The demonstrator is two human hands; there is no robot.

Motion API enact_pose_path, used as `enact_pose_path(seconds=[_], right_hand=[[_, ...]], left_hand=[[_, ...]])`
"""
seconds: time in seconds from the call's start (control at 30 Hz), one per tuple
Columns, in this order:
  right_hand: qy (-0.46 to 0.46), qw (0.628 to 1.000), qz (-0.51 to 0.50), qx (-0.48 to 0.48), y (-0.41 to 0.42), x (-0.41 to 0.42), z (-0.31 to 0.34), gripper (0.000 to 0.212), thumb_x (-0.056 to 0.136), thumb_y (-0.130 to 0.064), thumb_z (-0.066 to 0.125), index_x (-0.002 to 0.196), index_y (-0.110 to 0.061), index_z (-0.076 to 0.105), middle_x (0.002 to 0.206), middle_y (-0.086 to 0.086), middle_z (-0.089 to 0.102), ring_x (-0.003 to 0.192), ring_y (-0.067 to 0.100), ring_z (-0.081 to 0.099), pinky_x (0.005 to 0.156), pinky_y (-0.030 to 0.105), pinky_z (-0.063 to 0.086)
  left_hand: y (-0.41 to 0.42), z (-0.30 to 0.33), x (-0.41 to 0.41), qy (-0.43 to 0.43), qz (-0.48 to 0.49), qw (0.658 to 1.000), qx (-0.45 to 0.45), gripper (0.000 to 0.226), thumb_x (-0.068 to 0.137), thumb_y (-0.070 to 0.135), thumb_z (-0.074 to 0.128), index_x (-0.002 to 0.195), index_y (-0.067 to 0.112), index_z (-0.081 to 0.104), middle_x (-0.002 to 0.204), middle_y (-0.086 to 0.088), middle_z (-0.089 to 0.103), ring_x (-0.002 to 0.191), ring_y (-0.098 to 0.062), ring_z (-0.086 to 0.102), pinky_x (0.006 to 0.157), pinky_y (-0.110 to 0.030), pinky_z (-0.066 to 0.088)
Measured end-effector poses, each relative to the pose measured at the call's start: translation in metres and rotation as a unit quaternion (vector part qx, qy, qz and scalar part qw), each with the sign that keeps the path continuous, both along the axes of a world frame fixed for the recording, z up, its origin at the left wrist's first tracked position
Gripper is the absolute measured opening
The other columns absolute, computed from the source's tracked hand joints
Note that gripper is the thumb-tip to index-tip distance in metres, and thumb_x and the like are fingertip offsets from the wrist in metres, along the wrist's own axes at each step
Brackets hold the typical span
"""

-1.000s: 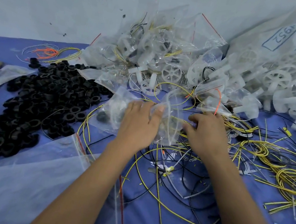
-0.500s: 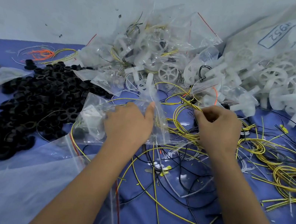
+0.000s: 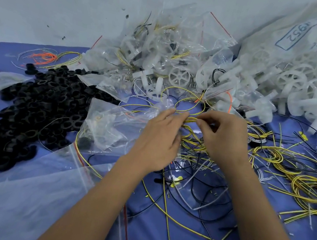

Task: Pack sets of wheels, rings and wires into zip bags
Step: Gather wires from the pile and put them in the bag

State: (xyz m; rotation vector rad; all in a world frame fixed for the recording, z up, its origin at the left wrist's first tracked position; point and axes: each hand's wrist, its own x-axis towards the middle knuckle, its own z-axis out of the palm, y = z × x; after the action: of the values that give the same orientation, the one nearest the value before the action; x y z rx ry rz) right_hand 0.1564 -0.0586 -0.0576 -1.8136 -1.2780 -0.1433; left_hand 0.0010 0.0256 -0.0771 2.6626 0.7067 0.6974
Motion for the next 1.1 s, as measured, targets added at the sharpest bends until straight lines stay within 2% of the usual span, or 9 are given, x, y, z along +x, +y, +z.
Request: enact_pose_path(seconds=[0.13, 0.3, 0.43, 0.53, 0.63, 0.77, 0.9, 0.97, 1.1], right_hand=[[0.013, 0.991, -0.128, 0.027, -0.004, 0.010, -0.001, 0.008, 0.090, -0.021, 0.072, 0.094, -0.019, 0.079, 0.082, -0.001, 0.075, 0.075, 0.021, 0.068, 0.074, 0.036, 0.054], [0.154, 0.948, -0.206, 0.190, -0.006, 0.017, 0.004, 0.012, 0.090, -0.030, 0.069, 0.094, -0.021, 0.076, 0.080, -0.006, 0.072, 0.070, 0.011, 0.062, 0.074, 0.038, 0.054], [0.310, 0.890, -0.164, 0.293, -0.006, 0.019, 0.010, 0.007, 0.087, -0.022, 0.073, 0.095, -0.021, 0.073, 0.083, 0.003, 0.075, 0.070, 0.019, 0.068, 0.064, 0.043, 0.058], [0.376, 0.869, -0.110, 0.303, -0.004, 0.013, 0.010, 0.007, 0.089, -0.015, 0.074, 0.091, -0.021, 0.071, 0.074, -0.002, 0.075, 0.050, 0.013, 0.058, 0.046, 0.026, 0.048], [0.403, 0.872, -0.048, 0.275, 0.000, 0.001, 0.010, 0.008, 0.089, -0.006, 0.073, 0.090, -0.015, 0.072, 0.070, 0.001, 0.073, 0.040, 0.013, 0.052, 0.040, 0.021, 0.043], [0.439, 0.856, 0.021, 0.272, 0.003, -0.011, 0.012, 0.007, 0.092, -0.004, 0.071, 0.094, -0.010, 0.072, 0.072, 0.006, 0.072, 0.043, 0.013, 0.054, 0.042, 0.021, 0.043], [0.531, 0.789, 0.087, 0.295, 0.000, -0.009, 0.016, 0.008, 0.094, -0.004, 0.068, 0.097, -0.012, 0.071, 0.079, 0.006, 0.075, 0.061, 0.014, 0.058, 0.046, 0.021, 0.040], [0.498, 0.812, 0.071, 0.296, -0.001, -0.007, 0.016, 0.008, 0.092, -0.007, 0.071, 0.097, -0.013, 0.072, 0.081, 0.006, 0.076, 0.068, 0.013, 0.064, 0.050, 0.021, 0.042], [0.294, 0.907, 0.006, 0.302, -0.002, -0.009, 0.013, 0.008, 0.087, -0.015, 0.080, 0.095, -0.015, 0.077, 0.079, -0.001, 0.076, 0.070, 0.010, 0.065, 0.062, 0.025, 0.050]], left_hand=[[0.000, -0.002, -0.002, 0.020, 0.032, 0.999, -0.025, 0.048, 0.096, 0.019, 0.059, 0.142, 0.011, 0.051, 0.132, -0.004, 0.062, 0.133, -0.026, 0.043, 0.107, -0.045, 0.036], [0.000, -0.003, 0.000, 0.009, 0.052, 0.998, -0.028, 0.034, 0.101, 0.029, 0.057, 0.131, 0.014, 0.060, 0.127, 0.000, 0.064, 0.129, -0.024, 0.046, 0.106, -0.045, 0.037], [0.001, -0.004, 0.000, -0.029, 0.079, 0.996, -0.041, 0.039, 0.096, 0.029, 0.063, 0.133, 0.016, 0.058, 0.129, -0.001, 0.060, 0.127, -0.023, 0.046, 0.107, -0.042, 0.038], [0.001, -0.004, -0.001, -0.070, 0.129, 0.988, -0.043, 0.049, 0.087, 0.027, 0.072, 0.133, 0.019, 0.057, 0.131, -0.002, 0.052, 0.127, -0.023, 0.042, 0.104, -0.030, 0.033], [0.002, -0.006, 0.000, -0.108, 0.200, 0.970, -0.091, 0.044, 0.087, 0.038, 0.073, 0.124, 0.022, 0.059, 0.125, -0.001, 0.047, 0.119, -0.023, 0.048, 0.101, -0.033, 0.039], [0.008, -0.007, -0.002, -0.111, 0.260, 0.945, -0.167, 0.031, 0.092, 0.053, 0.063, 0.101, 0.024, 0.061, 0.109, 0.001, 0.046, 0.099, -0.025, 0.057, 0.083, -0.032, 0.038], [0.011, -0.005, -0.003, -0.096, 0.296, 0.936, -0.163, 0.037, 0.090, 0.055, 0.063, 0.082, 0.020, 0.056, 0.091, 0.000, 0.061, 0.089, -0.024, 0.058, 0.073, -0.035, 0.037], [0.010, -0.004, -0.004, -0.100, 0.306, 0.932, -0.164, 0.039, 0.088, 0.056, 0.065, 0.081, 0.019, 0.054, 0.084, 0.004, 0.060, 0.085, -0.023, 0.057, 0.070, -0.035, 0.035], [0.006, -0.002, -0.002, -0.065, 0.313, 0.935, -0.153, 0.052, 0.087, 0.070, 0.057, 0.088, 0.017, 0.054, 0.086, 0.002, 0.062, 0.087, -0.026, 0.058, 0.073, -0.037, 0.039]])
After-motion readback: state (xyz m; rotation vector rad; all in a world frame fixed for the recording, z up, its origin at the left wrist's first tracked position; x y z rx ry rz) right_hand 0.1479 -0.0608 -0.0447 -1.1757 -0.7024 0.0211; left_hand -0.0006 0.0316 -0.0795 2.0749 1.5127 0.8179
